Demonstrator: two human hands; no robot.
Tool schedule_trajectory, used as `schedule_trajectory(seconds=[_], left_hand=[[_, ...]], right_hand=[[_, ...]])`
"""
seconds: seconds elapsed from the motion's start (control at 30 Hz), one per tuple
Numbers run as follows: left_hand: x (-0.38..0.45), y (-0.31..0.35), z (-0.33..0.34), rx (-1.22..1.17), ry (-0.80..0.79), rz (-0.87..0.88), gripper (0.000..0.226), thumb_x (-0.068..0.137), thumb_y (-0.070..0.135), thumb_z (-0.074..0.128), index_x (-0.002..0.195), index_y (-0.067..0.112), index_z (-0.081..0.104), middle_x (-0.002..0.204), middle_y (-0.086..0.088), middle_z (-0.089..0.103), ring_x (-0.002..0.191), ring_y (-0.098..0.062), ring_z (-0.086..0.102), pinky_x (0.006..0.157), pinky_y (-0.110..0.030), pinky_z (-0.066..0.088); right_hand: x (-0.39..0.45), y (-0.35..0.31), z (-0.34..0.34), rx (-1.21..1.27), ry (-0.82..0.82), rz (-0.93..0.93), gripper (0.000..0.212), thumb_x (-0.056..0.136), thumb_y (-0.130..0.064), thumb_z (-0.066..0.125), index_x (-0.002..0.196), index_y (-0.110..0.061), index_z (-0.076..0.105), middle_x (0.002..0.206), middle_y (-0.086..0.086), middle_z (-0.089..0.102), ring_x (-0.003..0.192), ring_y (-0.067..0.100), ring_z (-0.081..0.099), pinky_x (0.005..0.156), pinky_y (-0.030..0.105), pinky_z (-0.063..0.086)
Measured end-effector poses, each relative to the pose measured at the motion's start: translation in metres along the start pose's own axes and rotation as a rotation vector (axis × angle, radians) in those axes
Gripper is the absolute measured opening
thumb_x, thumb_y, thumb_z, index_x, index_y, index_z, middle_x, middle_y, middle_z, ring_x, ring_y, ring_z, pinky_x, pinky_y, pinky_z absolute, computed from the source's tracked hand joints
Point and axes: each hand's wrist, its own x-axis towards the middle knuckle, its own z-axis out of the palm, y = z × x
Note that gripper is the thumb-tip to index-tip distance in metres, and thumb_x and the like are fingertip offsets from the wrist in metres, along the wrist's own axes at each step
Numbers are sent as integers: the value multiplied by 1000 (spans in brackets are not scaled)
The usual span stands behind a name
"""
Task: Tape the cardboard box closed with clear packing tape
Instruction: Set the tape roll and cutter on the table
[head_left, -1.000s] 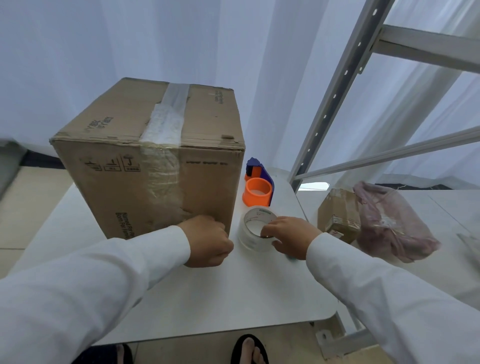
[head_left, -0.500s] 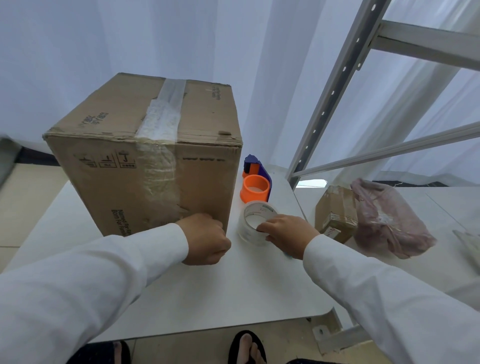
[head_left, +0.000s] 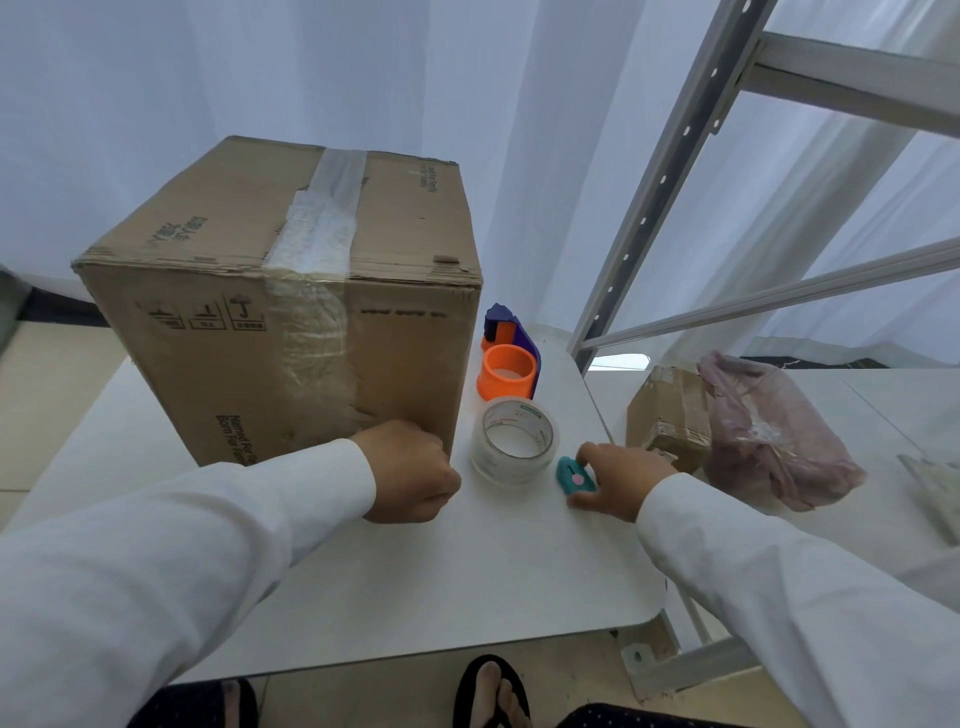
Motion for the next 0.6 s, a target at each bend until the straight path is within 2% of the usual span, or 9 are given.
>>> schedule_trajectory(seconds=[0.07, 0.2, 0.27, 0.33, 0.4, 0.6], left_hand=[[1, 0, 0, 7, -3, -1, 29, 93, 23, 35, 85, 10, 59, 86, -10, 67, 69, -23, 43, 66, -32, 42], [0, 0, 1, -2, -11, -5, 29, 94, 23, 35, 86, 9, 60, 86, -10, 67, 68, -23, 42, 65, -30, 41], [0, 0, 1, -1, -10, -4, 29, 94, 23, 35, 86, 9, 60, 86, -10, 67, 68, -23, 42, 66, -31, 43], [0, 1, 1, -3, -8, 0, 30, 94, 23, 35, 87, 9, 60, 86, -10, 67, 68, -23, 42, 67, -31, 45], [0, 0, 1, -9, -11, 6, 29, 94, 23, 36, 87, 9, 61, 87, -10, 67, 67, -23, 43, 68, -32, 46], [-1, 1, 0, 12, -31, 24, 30, 94, 24, 35, 86, 9, 60, 85, -10, 67, 67, -24, 46, 68, -33, 46]], right_hand=[[2, 0, -1, 28, -12, -6, 53, 83, -46, 56, 126, -18, 44, 118, 7, 61, 100, 23, 60, 86, 34, 52], [8, -9, -1, 26, 11, 71, 53, 81, -52, 56, 114, -10, 57, 105, 10, 66, 92, 24, 62, 82, 33, 53], [10, -17, 0, 1, 39, 76, 51, 83, -52, 54, 109, -9, 60, 92, 8, 65, 82, 22, 62, 75, 31, 53], [10, -22, 0, -66, 68, 58, 48, 85, -50, 51, 106, -8, 60, 82, 5, 57, 73, 21, 56, 64, 28, 46], [10, -24, -1, -109, 82, 55, 47, 87, -50, 49, 106, -9, 60, 80, 4, 55, 70, 20, 53, 60, 27, 41], [12, -21, -3, -80, 33, 110, 59, 81, -61, 50, 108, -10, 61, 81, 3, 59, 70, 17, 55, 63, 25, 46]])
